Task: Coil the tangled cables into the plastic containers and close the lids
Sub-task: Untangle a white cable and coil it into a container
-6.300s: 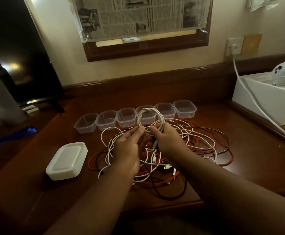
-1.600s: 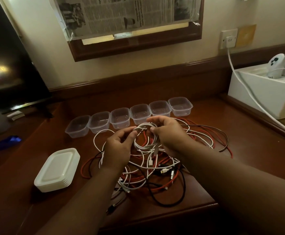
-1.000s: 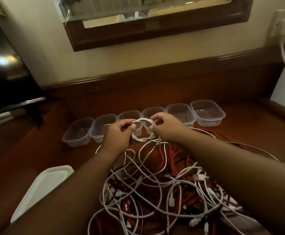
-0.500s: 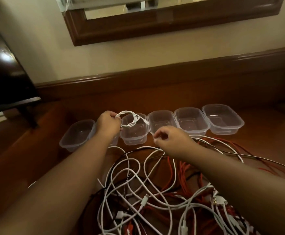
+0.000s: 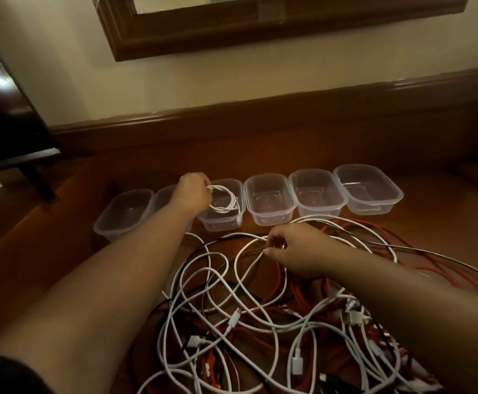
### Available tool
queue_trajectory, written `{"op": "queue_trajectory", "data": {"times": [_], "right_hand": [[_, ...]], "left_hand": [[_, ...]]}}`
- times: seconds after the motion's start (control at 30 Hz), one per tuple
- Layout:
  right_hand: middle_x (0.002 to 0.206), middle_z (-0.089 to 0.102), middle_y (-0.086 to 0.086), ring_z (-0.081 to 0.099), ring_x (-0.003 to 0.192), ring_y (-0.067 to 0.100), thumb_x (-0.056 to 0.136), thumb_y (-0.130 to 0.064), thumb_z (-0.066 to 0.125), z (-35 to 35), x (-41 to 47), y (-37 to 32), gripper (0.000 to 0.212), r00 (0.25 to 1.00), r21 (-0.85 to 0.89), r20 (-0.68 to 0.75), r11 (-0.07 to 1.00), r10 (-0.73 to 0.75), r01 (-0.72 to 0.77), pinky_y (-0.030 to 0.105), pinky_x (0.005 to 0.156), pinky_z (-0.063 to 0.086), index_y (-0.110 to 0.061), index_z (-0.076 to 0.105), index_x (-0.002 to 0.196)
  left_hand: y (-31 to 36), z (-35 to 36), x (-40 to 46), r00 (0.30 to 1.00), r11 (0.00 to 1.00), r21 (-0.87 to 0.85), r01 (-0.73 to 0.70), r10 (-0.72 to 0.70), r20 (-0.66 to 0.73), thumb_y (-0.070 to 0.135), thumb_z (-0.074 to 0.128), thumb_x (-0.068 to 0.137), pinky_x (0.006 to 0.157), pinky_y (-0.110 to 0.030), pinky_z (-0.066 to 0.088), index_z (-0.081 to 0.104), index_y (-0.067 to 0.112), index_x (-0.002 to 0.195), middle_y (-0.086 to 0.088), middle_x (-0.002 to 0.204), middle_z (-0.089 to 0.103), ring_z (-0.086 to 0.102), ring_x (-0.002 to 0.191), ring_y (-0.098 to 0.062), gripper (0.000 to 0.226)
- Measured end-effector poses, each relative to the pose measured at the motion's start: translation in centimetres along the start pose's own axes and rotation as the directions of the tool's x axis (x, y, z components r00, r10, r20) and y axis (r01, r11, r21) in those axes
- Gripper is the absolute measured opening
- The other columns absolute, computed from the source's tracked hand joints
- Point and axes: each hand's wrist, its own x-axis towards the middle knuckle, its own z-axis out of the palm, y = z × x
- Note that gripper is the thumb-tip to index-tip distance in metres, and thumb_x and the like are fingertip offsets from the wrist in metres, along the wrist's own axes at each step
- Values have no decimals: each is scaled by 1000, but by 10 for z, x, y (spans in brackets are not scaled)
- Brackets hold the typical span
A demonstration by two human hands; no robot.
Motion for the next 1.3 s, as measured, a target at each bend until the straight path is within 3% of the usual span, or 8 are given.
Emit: {"op": "queue_trajectory", "data": {"times": [0.23,0.37,0.5,0.67,0.83,1.03,1.17,1.3], "right_hand": [[113,64,-5,60,100,12,94,-45,58,8,-11,-1,31,998,-7,57,1000,0,1,31,84,54,-25,65,117],[116,62,-3,58,102,15,94,-46,57,8,-16,-5,34,997,-71,79,997,-6,12,34,86,54,-25,63,119],[115,60,-2,58,100,15,96,-49,53,10,-29,-20,37,997,-116,49,991,-62,67,38,87,54,-23,63,119],[91,68,5,64,82,20,94,-60,47,12,-60,-44,47,983,58,118,989,-142,136,40,77,56,-18,69,99],[97,65,-5,61,90,13,88,-41,69,14,-82,-52,20,966,-24,189,983,-176,184,31,77,53,-23,64,96],[95,59,-9,59,88,8,93,-26,64,11,-106,-58,15,994,188,46,978,-95,85,20,71,48,-24,57,107],[90,62,-3,59,78,10,103,-28,47,2,-122,-61,17,998,201,-58,979,-27,38,24,65,48,-23,61,94],[82,62,3,58,72,10,105,-25,41,-24,-145,-72,25,949,565,-311,812,47,145,20,60,47,-13,61,94]], "left_hand": [[4,6,-10,998,967,248,-60,57,20,15,52,96,76,-39,57,64,13,111,-14,106,68,66,94,-32,20],[9,-5,-30,996,986,142,-82,76,46,19,46,101,70,-36,56,55,19,136,-13,116,66,64,84,-24,36],[21,-26,-71,977,979,-72,-192,197,79,26,54,100,72,-32,53,66,21,111,-4,102,67,61,82,-14,17],[26,-59,-140,861,936,-231,-265,337,381,45,54,97,84,-45,56,72,22,92,-2,89,71,68,87,-23,30],[23,-82,-179,704,901,-45,-431,367,608,56,59,90,81,-24,48,64,36,93,14,96,65,59,92,1,21],[37,-104,-202,844,884,-258,-390,455,285,34,69,90,69,-33,54,65,17,85,-1,82,65,64,76,-15,18],[55,-125,-216,886,831,-364,-420,462,31,32,70,89,59,-16,47,65,21,86,5,80,65,62,69,-1,13],[55,-138,-231,929,842,-408,-352,368,-43,29,63,95,61,-15,46,66,20,101,3,89,65,62,78,-7,12]]}}
